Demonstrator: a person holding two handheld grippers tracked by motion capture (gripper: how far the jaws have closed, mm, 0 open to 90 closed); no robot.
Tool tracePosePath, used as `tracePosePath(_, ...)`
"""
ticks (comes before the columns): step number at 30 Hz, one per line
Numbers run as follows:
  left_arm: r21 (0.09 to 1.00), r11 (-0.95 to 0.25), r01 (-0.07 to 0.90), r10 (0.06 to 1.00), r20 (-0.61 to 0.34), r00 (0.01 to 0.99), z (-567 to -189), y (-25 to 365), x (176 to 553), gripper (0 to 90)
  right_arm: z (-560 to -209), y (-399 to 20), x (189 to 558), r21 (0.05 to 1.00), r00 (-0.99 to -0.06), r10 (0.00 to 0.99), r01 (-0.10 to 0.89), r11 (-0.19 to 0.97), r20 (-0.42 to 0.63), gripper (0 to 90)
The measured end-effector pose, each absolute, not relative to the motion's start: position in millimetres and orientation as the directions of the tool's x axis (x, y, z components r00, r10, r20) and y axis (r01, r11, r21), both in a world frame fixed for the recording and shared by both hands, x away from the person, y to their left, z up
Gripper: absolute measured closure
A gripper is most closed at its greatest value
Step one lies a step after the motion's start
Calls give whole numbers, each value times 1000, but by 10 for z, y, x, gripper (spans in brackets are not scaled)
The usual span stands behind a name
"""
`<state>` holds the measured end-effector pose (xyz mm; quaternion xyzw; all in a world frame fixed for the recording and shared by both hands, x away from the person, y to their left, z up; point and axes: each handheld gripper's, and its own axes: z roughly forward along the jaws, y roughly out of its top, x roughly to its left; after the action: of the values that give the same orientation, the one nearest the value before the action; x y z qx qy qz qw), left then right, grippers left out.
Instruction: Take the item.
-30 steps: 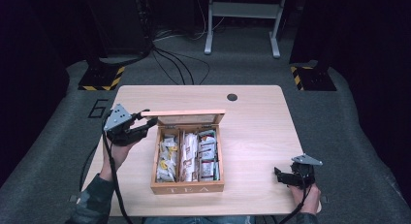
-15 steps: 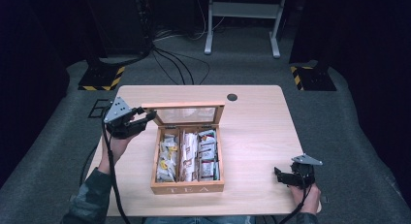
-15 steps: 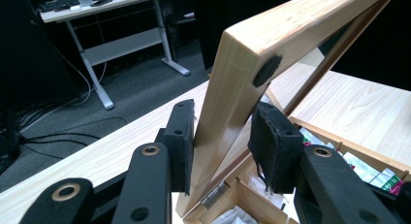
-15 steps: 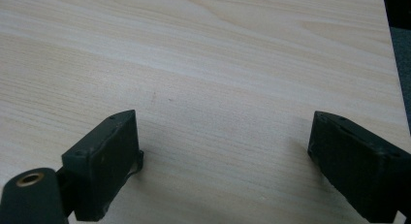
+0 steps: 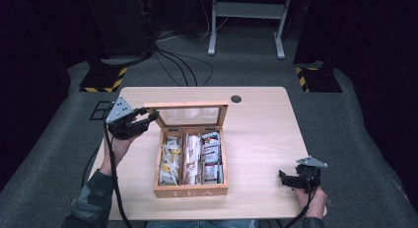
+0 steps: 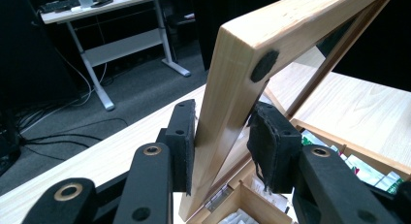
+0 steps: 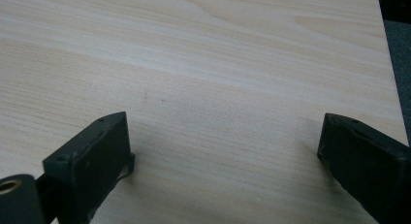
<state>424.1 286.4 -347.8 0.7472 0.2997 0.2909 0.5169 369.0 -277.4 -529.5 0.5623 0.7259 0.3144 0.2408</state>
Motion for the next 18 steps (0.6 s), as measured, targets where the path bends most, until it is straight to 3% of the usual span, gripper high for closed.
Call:
tracePosePath(6,945,-295,141,745,135,653,-3475,2867,4244,633,-5265,-2770,3734,698,-255,967,692,184,-2,29)
tracePosePath(10,943,-298,145,746,135,652,-3469,2865,4247,634,-5238,-2760,3734,696,-244,968,704,142,50,43)
tracePosePath(18,945,-293,142,747,133,652,-3466,2869,4282,639,-5044,-2588,3719,725,-317,945,670,160,84,51)
